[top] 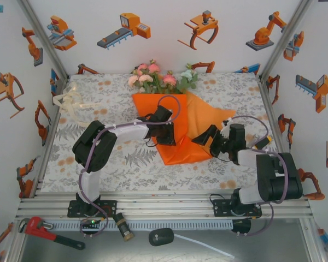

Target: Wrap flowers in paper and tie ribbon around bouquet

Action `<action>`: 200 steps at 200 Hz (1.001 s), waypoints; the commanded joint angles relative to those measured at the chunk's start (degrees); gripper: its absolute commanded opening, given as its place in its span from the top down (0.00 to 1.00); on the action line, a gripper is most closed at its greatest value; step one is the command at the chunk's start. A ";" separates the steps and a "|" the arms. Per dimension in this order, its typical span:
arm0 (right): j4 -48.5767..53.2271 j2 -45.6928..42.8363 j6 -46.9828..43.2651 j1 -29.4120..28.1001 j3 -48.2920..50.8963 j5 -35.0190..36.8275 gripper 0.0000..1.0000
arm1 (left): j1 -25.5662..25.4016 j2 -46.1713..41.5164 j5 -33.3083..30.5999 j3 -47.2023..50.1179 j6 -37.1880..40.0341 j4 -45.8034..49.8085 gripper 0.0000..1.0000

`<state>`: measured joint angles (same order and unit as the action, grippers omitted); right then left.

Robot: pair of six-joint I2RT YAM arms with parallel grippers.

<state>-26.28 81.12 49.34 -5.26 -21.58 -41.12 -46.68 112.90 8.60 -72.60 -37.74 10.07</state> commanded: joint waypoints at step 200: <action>36.62 -36.69 2.52 -4.76 4.67 31.13 0.41 | 0.82 -4.61 -1.51 2.61 -0.32 -0.38 0.71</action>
<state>7.99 42.37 49.30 -9.78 -16.82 -17.37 -46.02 110.65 7.73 -70.74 -37.74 9.85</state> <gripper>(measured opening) 0.674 0.290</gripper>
